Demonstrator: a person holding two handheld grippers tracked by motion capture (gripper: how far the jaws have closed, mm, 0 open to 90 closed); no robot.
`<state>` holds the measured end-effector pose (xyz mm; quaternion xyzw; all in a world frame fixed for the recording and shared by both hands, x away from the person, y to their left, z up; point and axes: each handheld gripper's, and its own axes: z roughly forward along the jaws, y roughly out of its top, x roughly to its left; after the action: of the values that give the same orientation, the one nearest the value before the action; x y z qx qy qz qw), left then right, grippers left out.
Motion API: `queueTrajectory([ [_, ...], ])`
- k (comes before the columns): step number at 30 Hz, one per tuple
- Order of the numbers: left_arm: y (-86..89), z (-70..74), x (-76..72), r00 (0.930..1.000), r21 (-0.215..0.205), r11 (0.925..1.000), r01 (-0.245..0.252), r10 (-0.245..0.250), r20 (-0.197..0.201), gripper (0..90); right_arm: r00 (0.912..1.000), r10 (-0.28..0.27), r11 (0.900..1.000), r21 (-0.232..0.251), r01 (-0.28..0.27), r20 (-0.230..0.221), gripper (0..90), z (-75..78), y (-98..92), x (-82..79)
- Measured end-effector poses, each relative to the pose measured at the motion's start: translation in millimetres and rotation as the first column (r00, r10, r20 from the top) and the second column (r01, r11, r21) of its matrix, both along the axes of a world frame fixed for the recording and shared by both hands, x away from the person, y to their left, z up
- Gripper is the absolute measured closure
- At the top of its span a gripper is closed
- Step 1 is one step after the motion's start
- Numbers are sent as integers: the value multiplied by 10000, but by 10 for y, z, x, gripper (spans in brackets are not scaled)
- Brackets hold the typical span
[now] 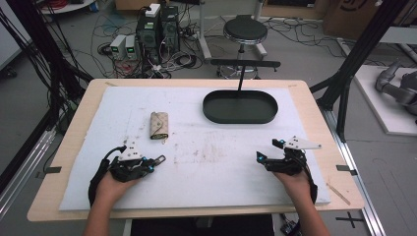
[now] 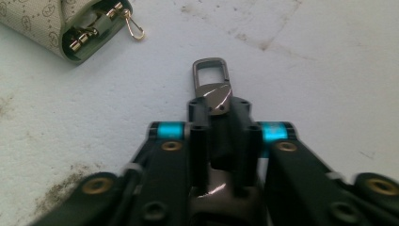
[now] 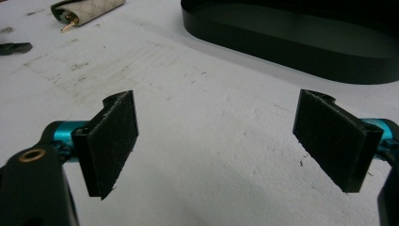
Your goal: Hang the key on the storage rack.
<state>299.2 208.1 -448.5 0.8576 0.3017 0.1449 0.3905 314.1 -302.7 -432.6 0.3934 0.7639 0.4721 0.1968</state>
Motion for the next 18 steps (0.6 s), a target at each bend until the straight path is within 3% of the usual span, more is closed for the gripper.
queueTrajectory([
  [6,19,14,3,10000,-35,10000,75,-75,24,828,10000,15,10000,-7,-15,25,148,-10,9,-3],
  [9,33,77,-21,9996,-210,9997,-80,85,260,854,10000,74,10000,-31,-74,-51,149,-11,30,-14],
  [11,52,153,-38,9982,-832,9965,-90,138,577,866,9999,128,9999,-22,-128,38,149,-1,40,-18],
  [12,52,153,-38,9982,-832,9965,-90,138,577,867,9999,114,9999,0,-114,54,149,2,40,-19],
  [14,55,203,-45,9967,-1622,9867,-125,253,771,870,9999,90,10000,39,-90,57,149,4,37,-20],
  [18,11,271,-9,9954,-2270,9739,76,142,946,873,9999,93,9999,91,-93,55,149,3,35,-22],
])
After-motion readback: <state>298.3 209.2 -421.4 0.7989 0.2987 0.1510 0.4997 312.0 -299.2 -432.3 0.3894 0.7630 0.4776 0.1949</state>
